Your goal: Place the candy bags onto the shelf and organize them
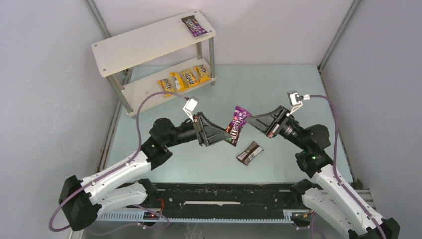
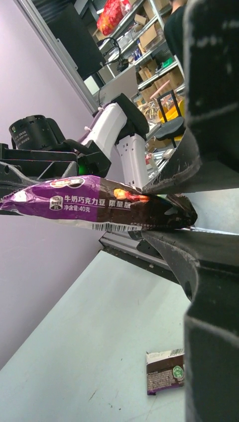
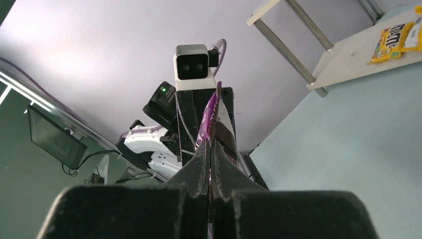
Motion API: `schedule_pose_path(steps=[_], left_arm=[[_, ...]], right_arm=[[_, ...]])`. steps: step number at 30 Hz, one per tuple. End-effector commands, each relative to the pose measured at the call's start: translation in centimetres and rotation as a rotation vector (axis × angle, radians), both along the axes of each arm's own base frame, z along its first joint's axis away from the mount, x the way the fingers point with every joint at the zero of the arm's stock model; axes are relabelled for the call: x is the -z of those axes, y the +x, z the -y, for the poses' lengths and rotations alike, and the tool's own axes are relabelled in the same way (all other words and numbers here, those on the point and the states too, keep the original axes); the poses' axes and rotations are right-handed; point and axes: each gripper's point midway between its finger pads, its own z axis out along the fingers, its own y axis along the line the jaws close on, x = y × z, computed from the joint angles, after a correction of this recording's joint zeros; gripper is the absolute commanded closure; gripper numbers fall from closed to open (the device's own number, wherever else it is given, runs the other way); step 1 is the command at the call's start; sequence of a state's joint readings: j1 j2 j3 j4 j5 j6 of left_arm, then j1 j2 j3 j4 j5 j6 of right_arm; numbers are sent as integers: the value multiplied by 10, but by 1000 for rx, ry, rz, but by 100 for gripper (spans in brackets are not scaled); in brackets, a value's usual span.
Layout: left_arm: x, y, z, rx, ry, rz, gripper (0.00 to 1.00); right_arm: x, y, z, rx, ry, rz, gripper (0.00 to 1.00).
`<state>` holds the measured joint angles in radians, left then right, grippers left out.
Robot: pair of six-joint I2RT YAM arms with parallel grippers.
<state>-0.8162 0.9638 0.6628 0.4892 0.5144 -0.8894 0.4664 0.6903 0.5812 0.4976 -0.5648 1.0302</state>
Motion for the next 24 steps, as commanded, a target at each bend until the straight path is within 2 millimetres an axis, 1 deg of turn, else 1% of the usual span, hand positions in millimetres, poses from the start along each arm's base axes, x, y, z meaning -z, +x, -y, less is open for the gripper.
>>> schedule_pose_path(steps=[1,3,5,6,9,12,14,18,20,22,24], left_arm=[[-15,4,0,-18,4,61,68],[-13,6,0,-28,27,62,73],[-10,8,-2,-38,38,63,76],[-11,9,-3,-43,40,63,78],[-12,11,-8,-57,44,72,80],[-13,17,-15,-83,62,78,81],[-14,21,-23,-110,77,89,81],[-15,36,-45,-189,113,94,83],[-22,43,-58,-235,124,105,84],[-31,53,-75,-302,144,123,84],[-45,69,-97,-412,168,138,82]], right_arm=[[-16,-1,2,22,9,44,98],[-15,0,2,25,7,38,97],[-14,1,2,27,4,39,95],[-13,1,2,29,2,38,92],[-8,6,3,51,-16,25,76],[-3,13,8,86,-29,2,59],[1,21,12,107,-34,-15,50],[11,40,23,181,-62,-37,34],[18,53,30,236,-86,-46,27],[30,72,40,316,-126,-59,25],[49,95,50,406,-183,-84,26]])
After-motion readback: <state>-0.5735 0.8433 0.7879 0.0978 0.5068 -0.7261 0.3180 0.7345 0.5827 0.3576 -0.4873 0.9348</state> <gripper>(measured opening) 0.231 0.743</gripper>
